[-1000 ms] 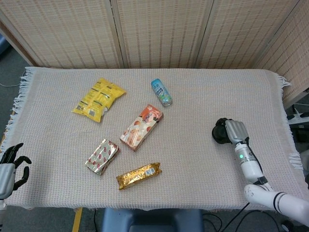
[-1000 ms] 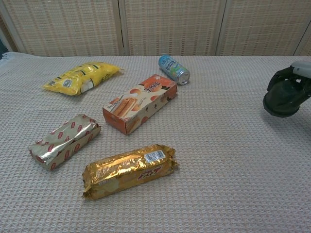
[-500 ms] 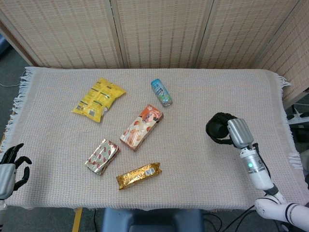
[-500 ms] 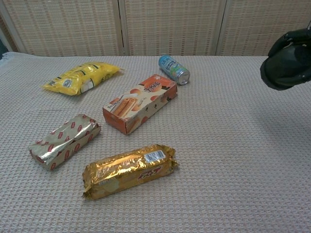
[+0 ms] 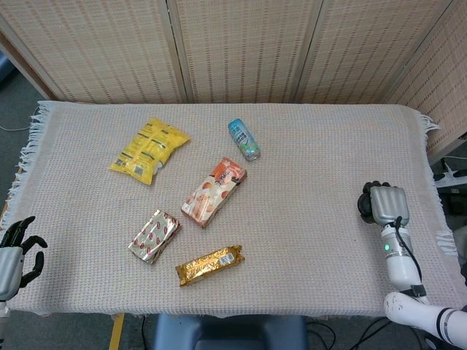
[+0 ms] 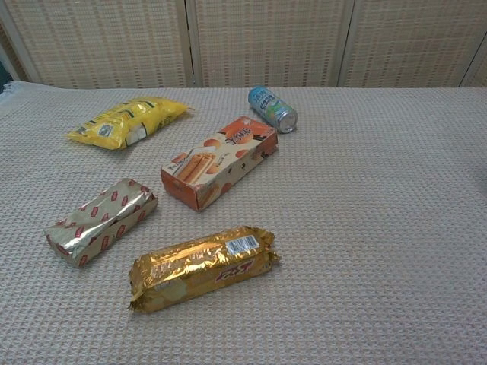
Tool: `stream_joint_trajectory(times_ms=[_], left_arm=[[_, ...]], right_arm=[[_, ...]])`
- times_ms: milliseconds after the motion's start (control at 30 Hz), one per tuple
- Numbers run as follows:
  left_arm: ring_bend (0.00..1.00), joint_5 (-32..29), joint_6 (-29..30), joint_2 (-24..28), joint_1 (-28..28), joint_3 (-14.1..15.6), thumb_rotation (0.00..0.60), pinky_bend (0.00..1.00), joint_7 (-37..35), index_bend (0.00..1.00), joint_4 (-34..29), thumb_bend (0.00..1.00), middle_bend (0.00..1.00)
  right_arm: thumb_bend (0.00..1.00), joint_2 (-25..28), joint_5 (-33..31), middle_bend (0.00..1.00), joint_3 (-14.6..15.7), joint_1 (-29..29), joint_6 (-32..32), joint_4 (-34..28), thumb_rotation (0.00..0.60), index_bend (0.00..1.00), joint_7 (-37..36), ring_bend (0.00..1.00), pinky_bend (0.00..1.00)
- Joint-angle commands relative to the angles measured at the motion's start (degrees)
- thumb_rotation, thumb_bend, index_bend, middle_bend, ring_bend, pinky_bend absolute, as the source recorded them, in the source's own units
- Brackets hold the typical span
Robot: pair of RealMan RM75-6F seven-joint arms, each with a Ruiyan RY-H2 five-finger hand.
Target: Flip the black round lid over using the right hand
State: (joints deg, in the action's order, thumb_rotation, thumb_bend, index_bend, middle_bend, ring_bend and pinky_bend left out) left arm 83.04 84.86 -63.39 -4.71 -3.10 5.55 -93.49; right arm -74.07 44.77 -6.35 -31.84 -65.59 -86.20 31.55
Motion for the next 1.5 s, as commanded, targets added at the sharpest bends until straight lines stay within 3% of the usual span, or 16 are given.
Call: stream_joint_trajectory(times_ms=[33, 133, 267, 333, 433, 600, 833, 933, 1267, 1500], left_arm=[[0.10, 0.1, -0.1, 0.0, 0.0, 0.1, 0.600, 0.53, 0.0, 0.48, 0.0, 0.53, 0.10], [0.10, 0.2, -0.3, 0.0, -0.1, 0.2, 0.600, 0.53, 0.3, 0.48, -0.1, 0.53, 0.10], [0.10, 0.1, -0.3, 0.0, -0.1, 0.1, 0.600, 0.53, 0.2, 0.48, -0.1, 0.53, 0.10], [0.10, 0.1, -0.2, 0.0, -0.1, 0.1, 0.600, 0.53, 0.2, 0.48, -0.2, 0.53, 0.10], [0.10, 0.1, -0.2, 0.1, -0.1, 0.1, 0.600, 0.53, 0.1, 0.48, -0.2, 0.53, 0.10], [0.10, 0.0, -0.5, 0.1, -0.2, 0.2, 0.600, 0.53, 0.2, 0.48, -0.2, 0.53, 0.10], [0.10, -0.1, -0.6, 0.2, -0.2, 0.2, 0.600, 0.53, 0.1, 0.48, -0.4, 0.53, 0.10], [0.10, -0.3, -0.5, 0.3, -0.1, 0.1, 0.600, 0.53, -0.1, 0.48, -0.4, 0.53, 0.10], [0.10, -0.4, -0.7, 0.3, -0.2, 0.1, 0.600, 0.53, 0.0, 0.48, -0.4, 0.53, 0.10], [0.10, -0.3, -0.9, 0.2, -0.3, 0.2, 0.600, 0.53, 0.3, 0.48, -0.4, 0.53, 0.10]], right_arm=[[0.29, 0.4, 26.0, 0.58, -0.9, 2.0, 2.9, 0.5, 0.600, 0.71, -36.6, 0.71, 0.82], [0.29, -0.6, 35.7, 0.58, -0.2, 2.8, -1.0, 4.1, 0.600, 0.71, -50.6, 0.71, 0.82], [0.29, -2.0, 43.0, 0.58, 0.2, 3.4, -6.4, 7.9, 0.600, 0.70, -67.3, 0.70, 0.82], [0.29, -2.3, 44.9, 0.58, 0.4, 3.5, -8.1, 9.5, 0.600, 0.70, -73.8, 0.69, 0.82], [0.29, -2.4, 45.8, 0.58, 0.8, 3.6, -8.7, 11.4, 0.600, 0.70, -77.0, 0.69, 0.82], [0.29, -1.6, 43.1, 0.58, 1.3, 3.6, -4.7, 11.2, 0.600, 0.71, -70.4, 0.69, 0.82], [0.29, -1.1, 27.9, 0.59, 0.3, 3.6, 4.0, 7.2, 0.600, 0.71, -33.5, 0.70, 0.82], [0.29, -2.0, 23.4, 0.59, -0.3, 3.6, 4.7, 6.5, 0.600, 0.71, -26.2, 0.70, 0.82], [0.29, -1.3, 17.7, 0.59, -0.3, 2.5, 11.0, 4.4, 0.600, 0.71, -21.8, 0.70, 0.82], [0.29, -2.9, 21.6, 0.59, 0.1, 2.4, 12.3, 7.8, 0.600, 0.71, -27.4, 0.70, 0.82]])
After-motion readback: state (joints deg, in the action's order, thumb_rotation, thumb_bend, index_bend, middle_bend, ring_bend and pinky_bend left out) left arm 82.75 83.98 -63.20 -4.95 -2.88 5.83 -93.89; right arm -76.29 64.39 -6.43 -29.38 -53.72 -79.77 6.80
